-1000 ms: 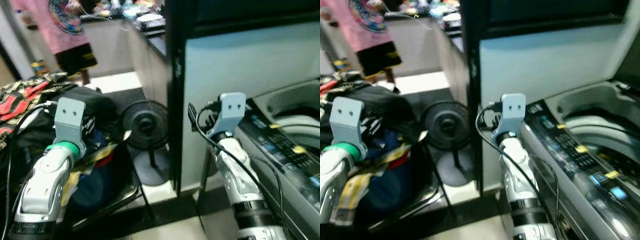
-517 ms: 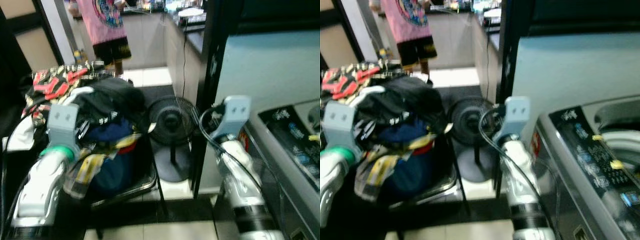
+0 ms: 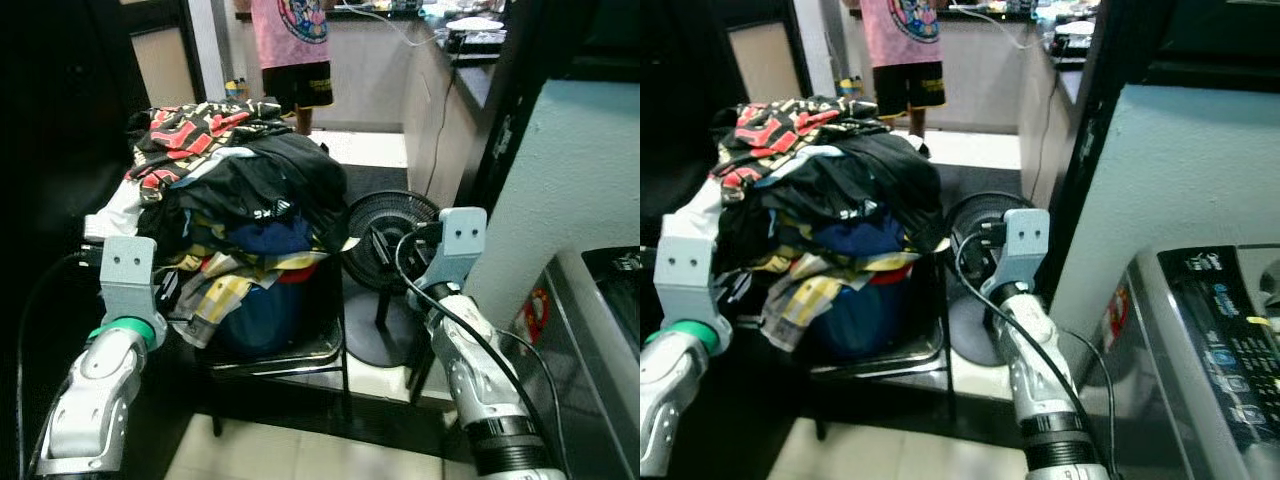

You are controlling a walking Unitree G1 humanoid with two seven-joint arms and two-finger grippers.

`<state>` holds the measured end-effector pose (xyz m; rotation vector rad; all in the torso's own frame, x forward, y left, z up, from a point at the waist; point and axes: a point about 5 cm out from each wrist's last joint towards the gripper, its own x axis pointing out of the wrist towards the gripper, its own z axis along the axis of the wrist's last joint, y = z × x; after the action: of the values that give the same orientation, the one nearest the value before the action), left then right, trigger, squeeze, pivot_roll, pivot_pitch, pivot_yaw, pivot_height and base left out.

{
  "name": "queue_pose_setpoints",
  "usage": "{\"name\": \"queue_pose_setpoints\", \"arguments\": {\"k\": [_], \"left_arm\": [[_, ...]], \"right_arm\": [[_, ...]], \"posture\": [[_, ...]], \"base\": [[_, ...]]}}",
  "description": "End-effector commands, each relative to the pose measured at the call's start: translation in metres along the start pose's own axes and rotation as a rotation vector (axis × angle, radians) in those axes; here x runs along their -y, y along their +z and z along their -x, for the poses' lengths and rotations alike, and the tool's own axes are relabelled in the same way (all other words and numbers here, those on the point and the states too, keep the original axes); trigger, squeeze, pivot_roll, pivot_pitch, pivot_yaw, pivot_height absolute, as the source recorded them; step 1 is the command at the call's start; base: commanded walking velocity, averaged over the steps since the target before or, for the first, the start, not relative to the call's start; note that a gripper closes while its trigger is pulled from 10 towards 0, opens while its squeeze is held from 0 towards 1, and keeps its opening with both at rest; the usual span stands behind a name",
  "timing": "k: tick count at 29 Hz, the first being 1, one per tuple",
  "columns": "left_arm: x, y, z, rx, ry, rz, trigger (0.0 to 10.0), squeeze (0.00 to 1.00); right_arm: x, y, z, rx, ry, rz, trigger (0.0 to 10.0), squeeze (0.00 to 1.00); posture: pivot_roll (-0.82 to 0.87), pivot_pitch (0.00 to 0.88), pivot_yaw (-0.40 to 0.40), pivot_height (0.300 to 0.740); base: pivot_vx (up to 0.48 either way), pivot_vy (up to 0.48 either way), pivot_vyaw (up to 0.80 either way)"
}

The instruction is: Clothes washing

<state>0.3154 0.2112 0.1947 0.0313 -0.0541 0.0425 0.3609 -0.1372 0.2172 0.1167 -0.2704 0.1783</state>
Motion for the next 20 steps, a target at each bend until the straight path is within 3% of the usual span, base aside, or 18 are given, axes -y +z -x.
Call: {"name": "queue_pose_setpoints", "arguments": {"k": [1,5,13,15,20], "left_arm": [[0.001,0.001,0.000,0.025,-0.014,0.013,10.0,0.00],[0.010,-0.006,0.002,0.022,-0.007,-0.024,10.0,0.00],[0.010,0.002,0.001,0.087,0.018,0.020,10.0,0.00],[0.009,0.009,0.000,0.113,0.028,0.036,10.0,0.00],[0.011,0.046,-0.007,0.265,0.047,0.073,10.0,0.00]], "right_arm": [[0.000,-0.001,0.000,-0.011,0.000,0.002,10.0,0.00],[-0.002,-0.002,0.000,-0.016,0.016,0.013,10.0,0.00],[-0.006,0.012,-0.006,0.018,0.046,0.000,10.0,0.00],[-0.009,0.020,-0.009,0.040,0.060,-0.024,10.0,0.00],[-0.024,0.062,-0.020,0.160,0.166,-0.137,10.0,0.00]], "posture": [[0.02,0.000,0.026,0.740],[0.01,0.000,0.013,0.740],[-0.01,0.000,-0.001,0.740],[-0.01,0.000,-0.004,0.740],[-0.02,0.000,-0.002,0.740]], "base": [[0.000,0.000,0.00],[0.000,0.000,0.00],[0.211,0.000,0.00],[0.292,0.000,0.00],[0.293,0.000,0.00]]}}
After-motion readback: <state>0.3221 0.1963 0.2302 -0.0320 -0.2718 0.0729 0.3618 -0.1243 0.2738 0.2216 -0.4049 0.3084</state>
